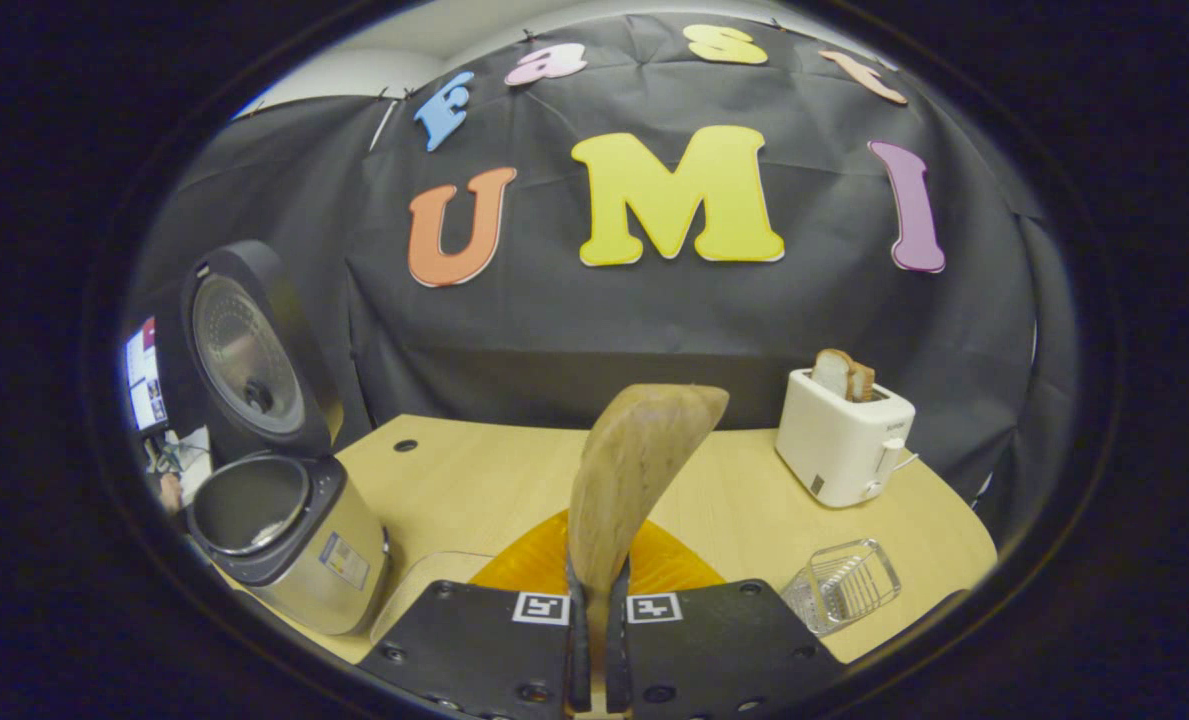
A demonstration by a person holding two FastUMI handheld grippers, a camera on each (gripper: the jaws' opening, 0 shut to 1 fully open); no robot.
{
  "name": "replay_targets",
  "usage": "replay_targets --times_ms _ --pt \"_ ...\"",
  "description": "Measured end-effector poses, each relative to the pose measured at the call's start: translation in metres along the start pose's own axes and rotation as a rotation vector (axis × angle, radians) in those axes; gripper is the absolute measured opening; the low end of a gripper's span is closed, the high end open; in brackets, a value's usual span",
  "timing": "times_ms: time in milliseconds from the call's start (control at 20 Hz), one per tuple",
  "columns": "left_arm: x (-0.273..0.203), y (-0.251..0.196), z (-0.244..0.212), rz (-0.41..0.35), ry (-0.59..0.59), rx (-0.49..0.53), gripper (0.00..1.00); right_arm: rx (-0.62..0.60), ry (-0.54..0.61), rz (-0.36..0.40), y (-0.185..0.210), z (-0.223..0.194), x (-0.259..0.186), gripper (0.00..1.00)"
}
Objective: Close the left gripper, press the button to open the rice cooker; take a wooden spoon from the chopstick holder with the right hand, scoop a spoonful of rice and pour it into the rice cooker, then put the wooden spoon back into the chopstick holder.
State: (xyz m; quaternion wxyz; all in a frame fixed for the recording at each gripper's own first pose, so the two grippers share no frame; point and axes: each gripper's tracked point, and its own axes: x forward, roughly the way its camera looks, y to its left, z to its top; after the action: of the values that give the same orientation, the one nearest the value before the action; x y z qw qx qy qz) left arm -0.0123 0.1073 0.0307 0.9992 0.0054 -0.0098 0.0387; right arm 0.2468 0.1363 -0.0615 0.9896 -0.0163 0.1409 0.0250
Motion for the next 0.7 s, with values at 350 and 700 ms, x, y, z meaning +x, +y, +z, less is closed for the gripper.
replay_targets --times_ms 350,700 --pt "0.001 -0.003 0.0 0.001 0.004 0.004 1.0 -0.118 0.021 -0.072 -0.011 -0.043 0.023 0.06" --pt "0.002 -0.012 -0.001 -0.015 0.002 0.021 0.99 -0.173 -0.013 -0.096 -0.003 -0.057 0.005 0.07"
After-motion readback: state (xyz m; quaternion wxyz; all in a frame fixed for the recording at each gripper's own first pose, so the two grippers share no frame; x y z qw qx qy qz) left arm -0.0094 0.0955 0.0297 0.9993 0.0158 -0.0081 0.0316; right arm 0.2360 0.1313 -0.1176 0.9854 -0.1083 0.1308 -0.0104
